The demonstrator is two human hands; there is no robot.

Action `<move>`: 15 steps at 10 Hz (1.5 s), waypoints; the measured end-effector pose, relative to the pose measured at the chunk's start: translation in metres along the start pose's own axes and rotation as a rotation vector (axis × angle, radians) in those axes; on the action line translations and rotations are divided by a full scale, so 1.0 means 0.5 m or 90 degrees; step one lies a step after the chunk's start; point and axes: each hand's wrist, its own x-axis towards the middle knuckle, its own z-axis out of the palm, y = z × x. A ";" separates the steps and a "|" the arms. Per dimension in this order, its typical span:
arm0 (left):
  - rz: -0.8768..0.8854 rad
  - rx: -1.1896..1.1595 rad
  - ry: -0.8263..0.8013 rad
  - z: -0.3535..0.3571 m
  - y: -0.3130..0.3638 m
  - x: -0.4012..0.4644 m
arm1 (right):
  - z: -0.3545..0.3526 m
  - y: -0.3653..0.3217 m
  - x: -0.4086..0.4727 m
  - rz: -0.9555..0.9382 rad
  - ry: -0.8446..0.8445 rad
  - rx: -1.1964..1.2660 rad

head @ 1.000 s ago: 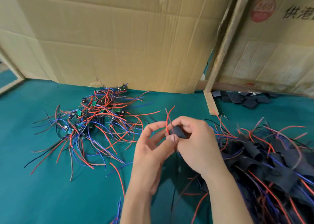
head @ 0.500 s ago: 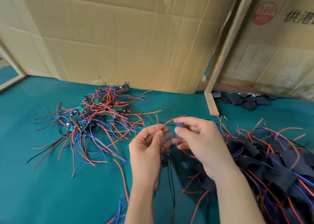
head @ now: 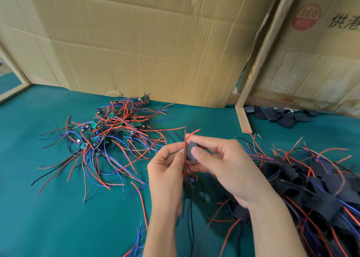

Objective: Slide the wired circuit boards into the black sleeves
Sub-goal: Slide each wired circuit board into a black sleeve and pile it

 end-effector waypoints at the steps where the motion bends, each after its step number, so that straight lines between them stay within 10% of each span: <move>1: -0.001 0.000 0.007 -0.001 0.001 0.000 | 0.007 -0.001 0.000 0.005 0.001 0.025; 6: -0.009 -0.036 0.009 0.008 0.008 -0.003 | -0.022 -0.024 0.007 -0.214 0.444 0.117; 15: -0.009 -0.047 0.008 0.009 0.012 -0.004 | -0.041 -0.016 -0.002 -0.170 0.354 -0.012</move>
